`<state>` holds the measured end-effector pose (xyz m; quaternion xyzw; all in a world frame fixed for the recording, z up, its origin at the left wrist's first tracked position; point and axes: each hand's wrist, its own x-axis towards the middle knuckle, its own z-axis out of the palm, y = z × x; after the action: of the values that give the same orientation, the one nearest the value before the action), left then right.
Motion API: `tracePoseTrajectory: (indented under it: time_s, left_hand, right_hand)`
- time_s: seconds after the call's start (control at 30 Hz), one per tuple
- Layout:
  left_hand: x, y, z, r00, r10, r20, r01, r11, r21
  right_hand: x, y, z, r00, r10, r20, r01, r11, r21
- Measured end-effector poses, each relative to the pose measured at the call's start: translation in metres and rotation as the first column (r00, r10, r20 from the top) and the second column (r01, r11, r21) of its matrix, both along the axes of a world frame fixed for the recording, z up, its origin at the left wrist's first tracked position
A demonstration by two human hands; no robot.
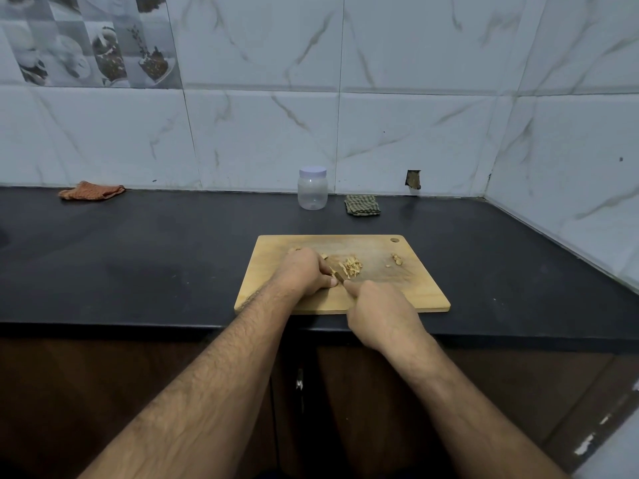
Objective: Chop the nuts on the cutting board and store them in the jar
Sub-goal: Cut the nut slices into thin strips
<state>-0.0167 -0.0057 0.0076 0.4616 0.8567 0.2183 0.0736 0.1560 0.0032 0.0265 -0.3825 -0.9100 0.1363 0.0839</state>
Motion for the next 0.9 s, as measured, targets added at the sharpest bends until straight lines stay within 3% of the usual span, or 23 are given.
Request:
tracePoseTrajectory:
  time_s: [0.3,0.6,0.9]
  left_hand:
    - [-0.004,-0.003,-0.005,1.0,-0.006,0.007,0.006,0.999,0.047]
    - [-0.004,-0.002,-0.006,1.0,0.005,0.023,-0.006,0.998,0.054]
    - [0.002,-0.006,-0.001,1.0,-0.002,0.025,0.001,0.999,0.043]
  right_hand:
    - [-0.009,0.011,0.007,0.999,-0.035,-0.012,0.034,0.999,-0.021]
    - [-0.004,0.014,0.014,0.98,-0.057,-0.191,0.066,0.997,0.044]
    - [-0.01,0.01,0.014,0.999,0.007,-0.042,-0.01,0.997,-0.073]
